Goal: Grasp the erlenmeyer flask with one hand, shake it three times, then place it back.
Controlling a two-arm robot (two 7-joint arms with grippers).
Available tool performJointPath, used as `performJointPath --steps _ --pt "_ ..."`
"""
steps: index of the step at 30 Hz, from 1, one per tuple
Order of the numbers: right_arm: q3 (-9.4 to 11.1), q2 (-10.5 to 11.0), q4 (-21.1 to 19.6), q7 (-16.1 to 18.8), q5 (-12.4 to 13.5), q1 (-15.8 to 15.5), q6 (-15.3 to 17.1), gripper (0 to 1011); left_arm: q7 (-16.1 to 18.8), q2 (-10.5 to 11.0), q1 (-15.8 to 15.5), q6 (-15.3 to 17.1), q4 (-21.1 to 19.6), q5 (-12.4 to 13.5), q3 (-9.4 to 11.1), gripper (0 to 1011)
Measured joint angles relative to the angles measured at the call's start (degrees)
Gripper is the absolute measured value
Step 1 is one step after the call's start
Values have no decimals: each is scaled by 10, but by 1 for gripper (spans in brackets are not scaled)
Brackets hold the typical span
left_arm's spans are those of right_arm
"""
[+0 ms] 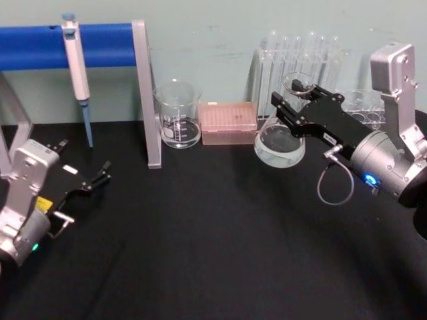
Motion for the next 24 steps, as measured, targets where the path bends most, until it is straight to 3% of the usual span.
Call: performJointPath --steps 14,24 --pt "5 -9 2 19 -10 -1 5 451 0 0 0 0 0 0 0 1001" --pt "-20 -11 0 55 -9 6 6 452 0 0 0 0 0 0 0 1001"
